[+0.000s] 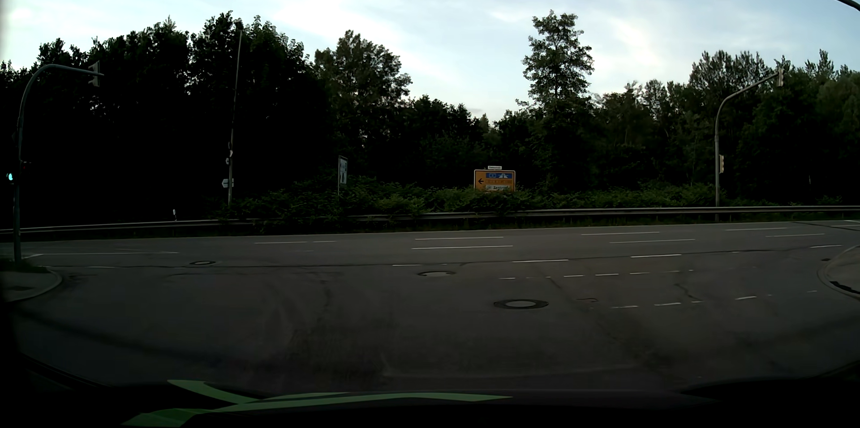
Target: Follow the waypoints while adhering to traffic rules and regulations
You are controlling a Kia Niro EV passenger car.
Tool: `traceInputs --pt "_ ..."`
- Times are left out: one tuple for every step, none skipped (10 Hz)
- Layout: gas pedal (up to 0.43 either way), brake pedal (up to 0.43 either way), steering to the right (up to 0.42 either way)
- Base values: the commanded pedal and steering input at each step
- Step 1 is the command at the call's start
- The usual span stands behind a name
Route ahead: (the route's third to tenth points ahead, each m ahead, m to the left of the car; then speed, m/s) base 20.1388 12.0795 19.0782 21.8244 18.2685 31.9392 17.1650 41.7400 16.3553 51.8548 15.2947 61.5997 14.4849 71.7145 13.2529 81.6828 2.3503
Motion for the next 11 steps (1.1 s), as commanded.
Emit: traceInputs --pt "0.287 0.000 -0.114" --pt "0.280 0.000 -0.116" --pt "0.280 0.000 -0.120" --pt "0.280 0.000 -0.121" --pt "0.280 0.000 -0.121" --pt "0.280 0.000 -0.121" --pt "0.280 0.000 -0.121" --pt "0.280 0.000 -0.121" --pt "0.280 0.000 -0.121" --pt "0.280 0.000 -0.121" --pt "0.268 0.000 -0.121"
